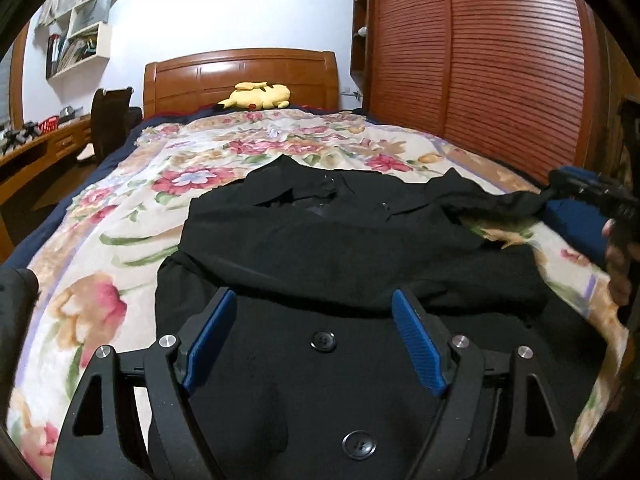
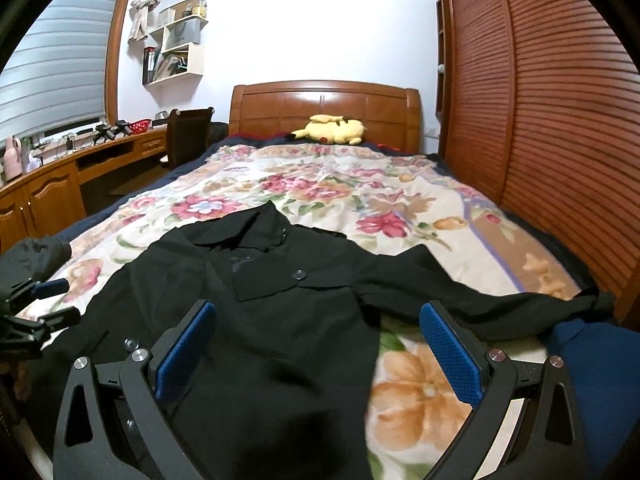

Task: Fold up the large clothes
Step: 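Open the left gripper and release the sleeve onto the coat, then grasp the coat sleeve nearest the right tool with the right gripper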

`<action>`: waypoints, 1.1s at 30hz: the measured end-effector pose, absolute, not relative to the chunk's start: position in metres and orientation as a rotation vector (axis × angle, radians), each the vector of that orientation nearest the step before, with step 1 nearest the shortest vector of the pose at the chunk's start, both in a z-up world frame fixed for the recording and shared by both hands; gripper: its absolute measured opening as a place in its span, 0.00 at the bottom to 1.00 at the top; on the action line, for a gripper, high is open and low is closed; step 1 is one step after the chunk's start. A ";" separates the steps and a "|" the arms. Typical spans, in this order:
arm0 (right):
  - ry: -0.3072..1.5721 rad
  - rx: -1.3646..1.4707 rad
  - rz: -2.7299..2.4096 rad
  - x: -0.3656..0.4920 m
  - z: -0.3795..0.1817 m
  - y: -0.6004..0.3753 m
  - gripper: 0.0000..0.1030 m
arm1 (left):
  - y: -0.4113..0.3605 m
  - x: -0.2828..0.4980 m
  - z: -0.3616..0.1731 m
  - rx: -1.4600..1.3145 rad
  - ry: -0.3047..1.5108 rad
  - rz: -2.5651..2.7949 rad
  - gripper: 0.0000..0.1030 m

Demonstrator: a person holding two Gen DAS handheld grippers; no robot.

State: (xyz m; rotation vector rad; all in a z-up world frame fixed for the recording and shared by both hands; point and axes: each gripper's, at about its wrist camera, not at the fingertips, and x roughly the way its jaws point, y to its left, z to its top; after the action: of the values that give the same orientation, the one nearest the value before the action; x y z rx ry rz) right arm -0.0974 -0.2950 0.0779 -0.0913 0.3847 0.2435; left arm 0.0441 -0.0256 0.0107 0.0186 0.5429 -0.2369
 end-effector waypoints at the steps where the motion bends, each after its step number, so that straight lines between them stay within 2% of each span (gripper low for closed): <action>1: 0.383 -0.098 0.243 -0.100 0.078 -0.293 0.98 | -0.026 0.043 0.010 0.022 0.539 -0.237 0.78; 5: 0.393 -0.151 0.244 -0.106 0.068 -0.286 0.98 | -0.027 0.042 0.007 0.025 0.538 -0.251 0.78; 8: 0.438 -0.196 0.243 -0.103 0.050 -0.281 0.95 | -0.030 0.040 0.007 0.031 0.528 -0.256 0.78; 14: 0.580 -0.236 0.246 -0.070 0.016 -0.282 0.76 | -0.036 0.036 0.011 0.040 0.500 -0.266 0.80; 16: 0.616 -0.244 0.244 -0.058 0.010 -0.286 0.71 | -0.039 0.035 0.012 0.058 0.488 -0.260 0.89; 17: 0.625 -0.253 0.242 -0.052 0.010 -0.288 0.71 | -0.041 0.034 0.012 0.060 0.481 -0.257 0.95; 19: 0.635 -0.265 0.236 -0.039 0.012 -0.293 0.71 | -0.042 0.033 0.012 0.059 0.473 -0.258 1.00; 33: 0.756 -0.159 -0.005 0.079 0.019 -0.392 0.71 | -0.041 0.044 0.004 0.026 0.519 -0.268 1.00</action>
State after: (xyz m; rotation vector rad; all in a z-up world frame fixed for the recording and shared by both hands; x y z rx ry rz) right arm 0.0794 -0.3923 0.0193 -0.1586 0.7565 -0.0052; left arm 0.0441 -0.0407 0.0044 0.0261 0.5193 -0.2679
